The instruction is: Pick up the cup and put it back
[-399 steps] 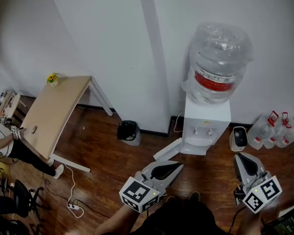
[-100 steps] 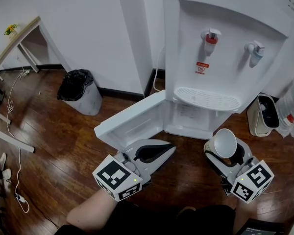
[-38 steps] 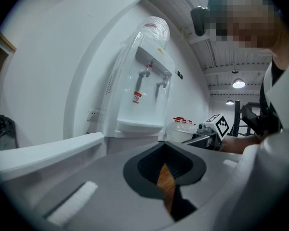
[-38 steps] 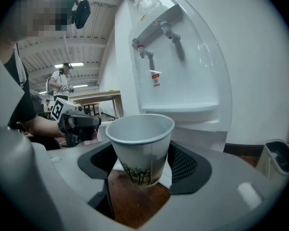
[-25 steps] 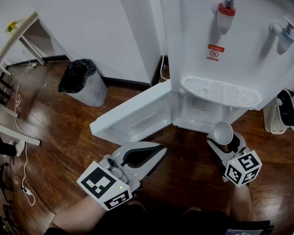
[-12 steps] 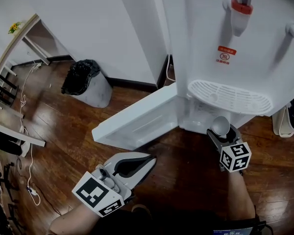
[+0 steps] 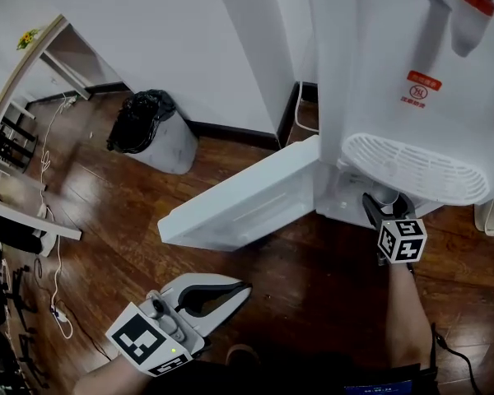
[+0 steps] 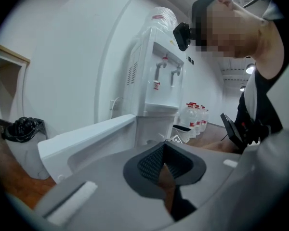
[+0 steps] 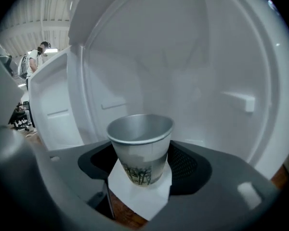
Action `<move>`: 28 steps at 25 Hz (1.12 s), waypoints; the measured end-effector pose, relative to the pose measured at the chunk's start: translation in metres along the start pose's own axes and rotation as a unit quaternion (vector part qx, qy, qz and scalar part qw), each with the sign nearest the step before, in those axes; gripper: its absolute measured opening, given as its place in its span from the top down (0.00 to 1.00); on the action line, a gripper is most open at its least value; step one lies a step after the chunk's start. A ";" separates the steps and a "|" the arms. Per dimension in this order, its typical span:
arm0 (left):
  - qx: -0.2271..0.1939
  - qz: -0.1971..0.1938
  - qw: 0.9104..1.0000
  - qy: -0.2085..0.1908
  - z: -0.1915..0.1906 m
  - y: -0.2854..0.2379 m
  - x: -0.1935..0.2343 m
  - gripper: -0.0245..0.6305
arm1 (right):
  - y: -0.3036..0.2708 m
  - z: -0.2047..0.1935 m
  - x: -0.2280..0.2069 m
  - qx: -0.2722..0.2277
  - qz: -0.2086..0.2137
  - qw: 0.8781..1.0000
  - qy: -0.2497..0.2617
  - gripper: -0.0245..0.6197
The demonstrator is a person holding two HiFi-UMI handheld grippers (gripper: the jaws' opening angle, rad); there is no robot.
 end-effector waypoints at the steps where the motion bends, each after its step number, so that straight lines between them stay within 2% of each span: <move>1: 0.003 0.003 1.000 0.000 -0.002 0.002 0.002 0.96 | -0.005 0.002 -0.004 -0.001 -0.007 1.000 -0.003 0.46; 9: 0.002 -0.003 1.000 0.009 -0.007 0.012 0.009 0.96 | -0.031 0.019 -0.037 -0.001 -0.046 0.998 -0.041 0.46; 12: 0.004 -0.009 1.000 0.025 -0.009 0.013 0.012 0.96 | -0.041 0.017 -0.043 0.005 -0.052 0.997 -0.060 0.47; 15: 0.012 -0.010 1.000 0.020 -0.013 0.014 0.016 0.96 | -0.048 0.011 -0.047 0.012 -0.057 0.995 -0.078 0.47; 18: 0.012 -0.009 0.999 0.031 -0.012 0.016 0.018 0.96 | -0.054 0.012 -0.047 0.011 -0.060 0.995 -0.076 0.47; 23: 0.015 -0.015 0.999 0.026 -0.013 0.014 0.016 0.96 | -0.059 0.015 -0.046 0.011 -0.068 0.996 -0.063 0.47; 28: 0.016 -0.015 0.999 0.026 -0.011 0.014 0.015 0.96 | -0.060 0.009 -0.045 0.035 -0.076 0.996 -0.043 0.46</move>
Point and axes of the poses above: the fingertips, and each gripper's own axes: y backward along the fingers, x to its left, z out of its top, the point moved 7 cm from there along y, backward along the fingers, and after that the axes turned 10 degrees about x, right-handed, at the moved point
